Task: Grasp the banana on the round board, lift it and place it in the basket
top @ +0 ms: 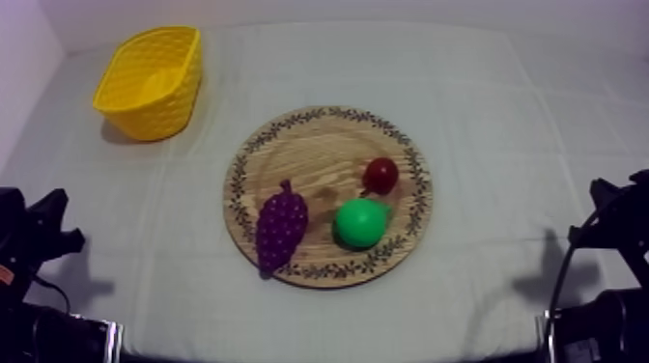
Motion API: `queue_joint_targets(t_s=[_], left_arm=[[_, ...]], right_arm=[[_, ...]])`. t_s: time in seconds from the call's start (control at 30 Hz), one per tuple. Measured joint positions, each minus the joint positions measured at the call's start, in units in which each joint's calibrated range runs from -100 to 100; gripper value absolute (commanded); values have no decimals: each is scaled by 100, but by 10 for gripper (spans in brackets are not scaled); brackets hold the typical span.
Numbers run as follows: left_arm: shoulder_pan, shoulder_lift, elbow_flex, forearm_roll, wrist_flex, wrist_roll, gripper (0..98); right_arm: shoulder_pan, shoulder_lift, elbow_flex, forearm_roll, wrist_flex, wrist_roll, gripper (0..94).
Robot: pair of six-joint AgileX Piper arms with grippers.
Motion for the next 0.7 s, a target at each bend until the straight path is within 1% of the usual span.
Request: queue_joint_targets(t_s=[0.13, 0.27, 0.7], left_arm=[[14, -1, 0, 0, 0, 489, 1], [16, -7, 0, 0, 0, 746, 1], [19, -7, 0, 0, 0, 743, 1]], right_arm=[[0, 0, 0, 0, 0, 0, 4], [0, 0, 0, 0, 0, 0, 4], [0, 0, 0, 0, 0, 2, 4]])
